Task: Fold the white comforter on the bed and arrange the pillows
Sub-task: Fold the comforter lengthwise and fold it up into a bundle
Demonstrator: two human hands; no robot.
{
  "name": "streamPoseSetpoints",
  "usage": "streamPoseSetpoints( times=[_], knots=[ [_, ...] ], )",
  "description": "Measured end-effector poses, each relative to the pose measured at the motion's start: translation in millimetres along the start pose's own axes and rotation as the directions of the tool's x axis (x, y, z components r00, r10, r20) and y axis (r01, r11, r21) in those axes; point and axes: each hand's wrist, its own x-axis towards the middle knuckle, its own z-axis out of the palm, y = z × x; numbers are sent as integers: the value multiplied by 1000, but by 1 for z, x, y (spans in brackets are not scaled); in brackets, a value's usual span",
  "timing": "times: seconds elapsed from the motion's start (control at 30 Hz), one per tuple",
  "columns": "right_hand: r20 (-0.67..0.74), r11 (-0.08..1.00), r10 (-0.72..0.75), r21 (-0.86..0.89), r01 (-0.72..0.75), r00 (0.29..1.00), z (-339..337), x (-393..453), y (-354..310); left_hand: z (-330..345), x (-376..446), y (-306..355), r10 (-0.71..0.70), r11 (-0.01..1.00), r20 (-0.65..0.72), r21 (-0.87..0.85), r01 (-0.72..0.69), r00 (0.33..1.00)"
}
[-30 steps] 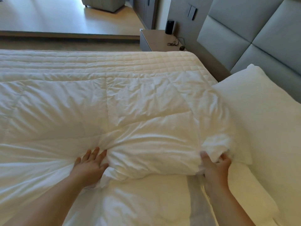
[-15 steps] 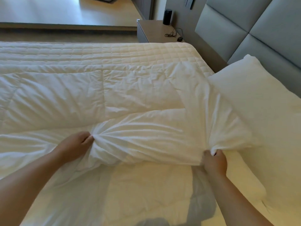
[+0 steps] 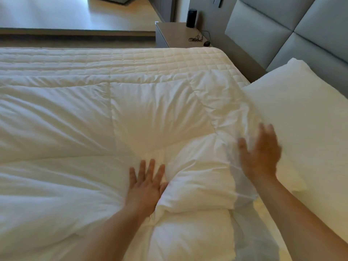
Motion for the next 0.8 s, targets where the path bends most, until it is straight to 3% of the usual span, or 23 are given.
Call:
streamPoseSetpoints(
  times=[0.07,0.13,0.23,0.3,0.37,0.43,0.47,0.5,0.53,0.6,0.63,0.7,0.73,0.8],
  knots=[
    [297,950,-132,-236,206,946,33,7,2,9,7,-4,-9,1000,-20,25,10,1000],
    [518,895,-87,-335,295,851,68,2,21,11,12,-4,-17,999,-64,35,19,998],
    [668,920,28,-309,243,744,103,-3,42,13,14,-4,-9,998,-115,56,16,993],
    [731,941,24,-247,231,682,104,6,33,16,16,-7,-12,998,-116,58,19,993],
    [717,957,-88,-131,258,692,87,28,27,18,19,-9,-29,999,-105,41,33,994],
    [463,981,-178,14,193,869,57,61,27,18,23,-9,-48,999,-87,18,50,995],
    [291,995,-103,40,96,951,40,81,33,18,24,-10,-49,999,-78,13,50,996],
    [178,999,9,41,-16,984,25,99,43,19,26,-10,-44,999,-76,11,45,996],
    [177,990,133,32,-141,975,12,114,56,19,27,-10,-37,999,-75,10,37,996],
    [458,928,306,51,-368,835,6,126,83,18,30,-11,-27,999,-86,16,28,996],
    [617,877,341,64,-477,709,10,123,94,19,31,-11,-27,999,-86,16,29,996],
    [783,800,386,-21,-599,488,17,107,103,20,32,-11,-30,999,-82,27,32,996],
    [812,797,399,-77,-599,427,21,101,105,22,33,-12,-35,999,-79,31,37,996],
    [840,826,390,-137,-547,378,26,96,106,27,35,-14,-39,998,-81,46,43,996]
  ],
)
